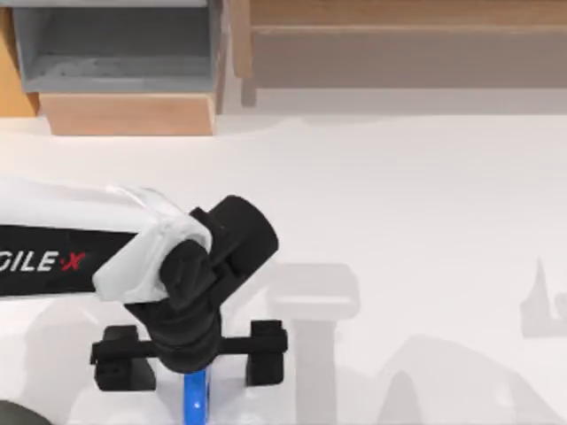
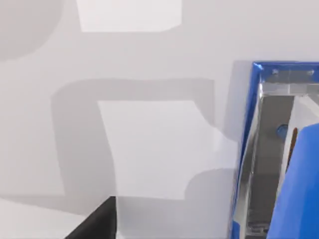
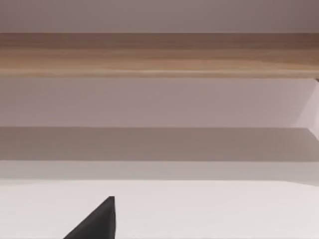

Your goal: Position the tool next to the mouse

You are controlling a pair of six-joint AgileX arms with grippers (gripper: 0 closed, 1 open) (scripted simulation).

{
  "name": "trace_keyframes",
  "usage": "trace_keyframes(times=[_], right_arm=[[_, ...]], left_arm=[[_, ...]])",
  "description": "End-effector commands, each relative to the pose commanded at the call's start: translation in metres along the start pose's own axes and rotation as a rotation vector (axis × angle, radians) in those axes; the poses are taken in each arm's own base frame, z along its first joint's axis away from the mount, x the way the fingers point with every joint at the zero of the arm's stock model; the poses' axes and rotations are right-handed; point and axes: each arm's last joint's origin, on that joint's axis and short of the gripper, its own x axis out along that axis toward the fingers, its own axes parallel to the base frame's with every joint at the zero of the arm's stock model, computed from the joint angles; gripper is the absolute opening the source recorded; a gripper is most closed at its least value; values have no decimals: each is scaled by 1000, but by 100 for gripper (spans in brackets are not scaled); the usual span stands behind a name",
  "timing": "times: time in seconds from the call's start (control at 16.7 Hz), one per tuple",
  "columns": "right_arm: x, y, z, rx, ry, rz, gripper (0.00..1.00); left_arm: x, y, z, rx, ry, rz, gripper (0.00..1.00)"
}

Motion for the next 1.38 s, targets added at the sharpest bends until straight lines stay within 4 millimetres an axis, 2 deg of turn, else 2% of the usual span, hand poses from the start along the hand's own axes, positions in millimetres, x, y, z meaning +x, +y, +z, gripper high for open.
trace_keyframes(times=[0.24,1.02,1.38], right_arm=[[0,0,0,0,0,0,100],[0,0,0,0,0,0,100],[0,0,0,0,0,0,100]], left_arm=[[3,0,0,0,2,2,100],[3,0,0,0,2,2,2],[3,0,0,0,2,2,0]])
